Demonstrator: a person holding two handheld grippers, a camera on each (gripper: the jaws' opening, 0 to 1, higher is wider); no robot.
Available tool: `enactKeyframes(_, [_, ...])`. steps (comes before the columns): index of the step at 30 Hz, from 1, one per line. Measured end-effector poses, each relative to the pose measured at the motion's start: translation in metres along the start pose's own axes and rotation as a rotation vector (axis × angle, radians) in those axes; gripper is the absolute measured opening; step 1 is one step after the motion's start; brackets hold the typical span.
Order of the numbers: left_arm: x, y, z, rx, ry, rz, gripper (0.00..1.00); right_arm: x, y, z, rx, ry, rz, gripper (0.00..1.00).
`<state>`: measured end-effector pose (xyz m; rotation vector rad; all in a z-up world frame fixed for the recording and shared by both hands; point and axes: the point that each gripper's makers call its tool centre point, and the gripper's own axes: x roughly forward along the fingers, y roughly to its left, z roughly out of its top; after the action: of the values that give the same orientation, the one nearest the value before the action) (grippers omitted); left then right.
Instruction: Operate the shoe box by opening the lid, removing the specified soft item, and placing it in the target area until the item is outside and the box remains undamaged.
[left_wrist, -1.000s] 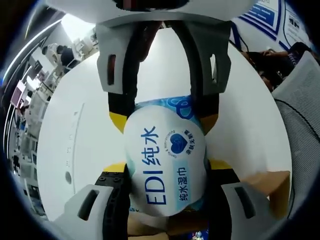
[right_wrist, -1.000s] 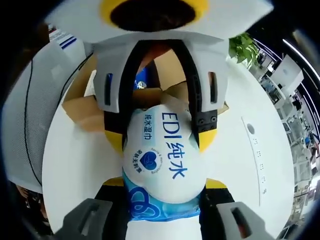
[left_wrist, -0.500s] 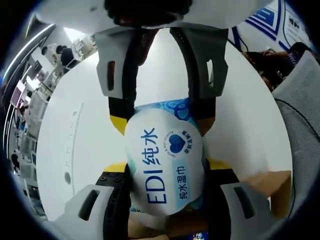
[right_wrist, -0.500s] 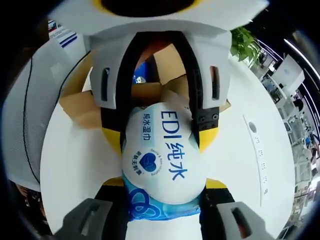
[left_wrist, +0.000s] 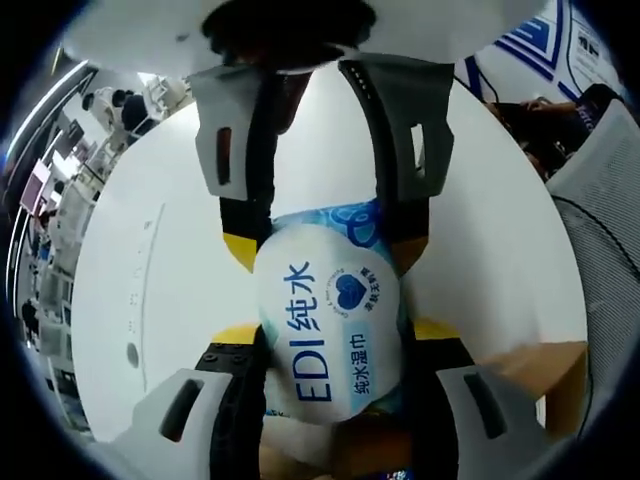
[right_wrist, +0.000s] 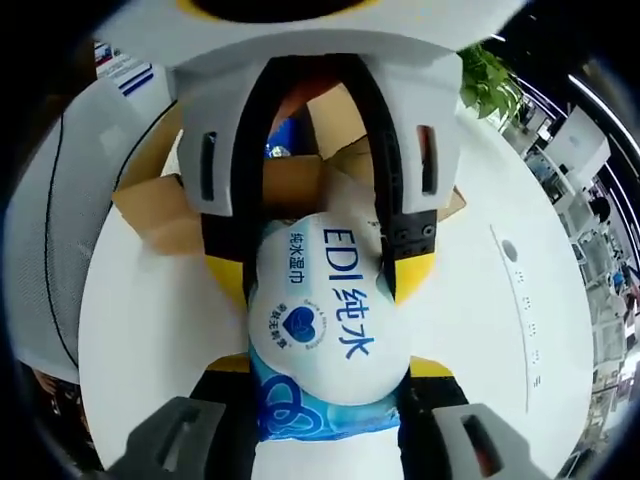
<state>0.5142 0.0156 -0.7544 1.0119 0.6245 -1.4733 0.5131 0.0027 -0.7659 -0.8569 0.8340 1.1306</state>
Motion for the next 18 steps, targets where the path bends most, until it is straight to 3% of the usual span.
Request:
enactKeyframes(13, [-0.004,0.0,0.004,0.017,-0.006,0.016,0.55,-0.002,0.0,-0.003,-0.005,0.022,-0.03,0.53])
enactKeyframes(18, [-0.013,0.003,0.01,-0.005,-0.038,0.029,0.54,-0.012,0.0,-0.001,0.015,0.013,-0.04,0.5])
